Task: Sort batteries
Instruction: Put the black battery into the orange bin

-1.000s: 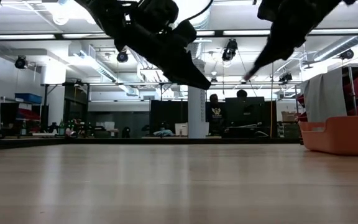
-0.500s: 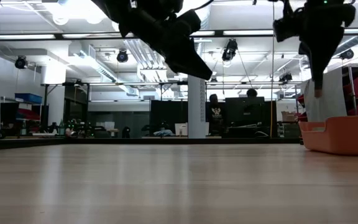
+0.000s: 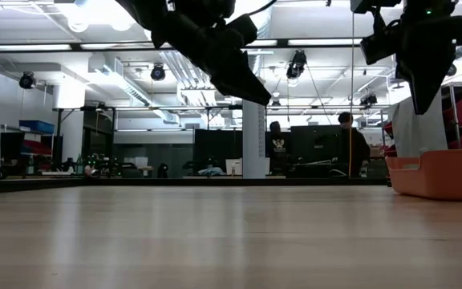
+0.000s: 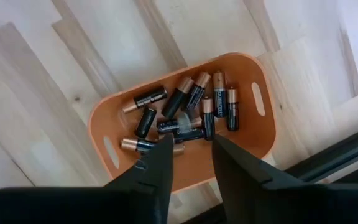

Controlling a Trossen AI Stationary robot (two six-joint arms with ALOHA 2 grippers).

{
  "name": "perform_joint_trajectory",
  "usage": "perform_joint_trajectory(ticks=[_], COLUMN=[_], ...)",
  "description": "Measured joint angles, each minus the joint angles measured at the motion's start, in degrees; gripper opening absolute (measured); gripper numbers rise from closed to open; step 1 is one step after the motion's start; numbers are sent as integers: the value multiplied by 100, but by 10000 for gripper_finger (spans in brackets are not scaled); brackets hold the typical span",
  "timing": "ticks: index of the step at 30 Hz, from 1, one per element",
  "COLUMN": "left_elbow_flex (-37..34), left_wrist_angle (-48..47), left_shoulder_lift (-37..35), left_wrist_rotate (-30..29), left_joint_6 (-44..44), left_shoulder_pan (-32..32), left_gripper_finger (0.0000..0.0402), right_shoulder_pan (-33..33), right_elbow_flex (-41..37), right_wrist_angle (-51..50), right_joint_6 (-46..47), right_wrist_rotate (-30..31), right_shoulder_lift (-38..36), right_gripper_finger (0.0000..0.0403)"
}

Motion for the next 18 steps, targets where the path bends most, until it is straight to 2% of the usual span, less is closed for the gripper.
perform_joint_trajectory(ticks=[7, 13, 18], left_elbow_flex=[-2, -4, -51], left_wrist_angle=[-3, -201, -606], left_shoulder_lift=[-23, -208, -542], left_wrist_rotate=[0, -36, -712], left_joint_6=[0, 2, 8], left_shoulder_pan=[0, 0, -11], left_gripper_finger=[169, 169, 169], right_shoulder_pan=[-2, -192, -656], right_elbow_flex=[0, 0, 113], right_wrist_angle=[5, 14, 49], right_joint_6=[153, 335, 293], right_wrist_rotate=[78, 321, 326], right_shoulder_lift=[-38, -39, -37], right_gripper_finger=[149, 163, 155])
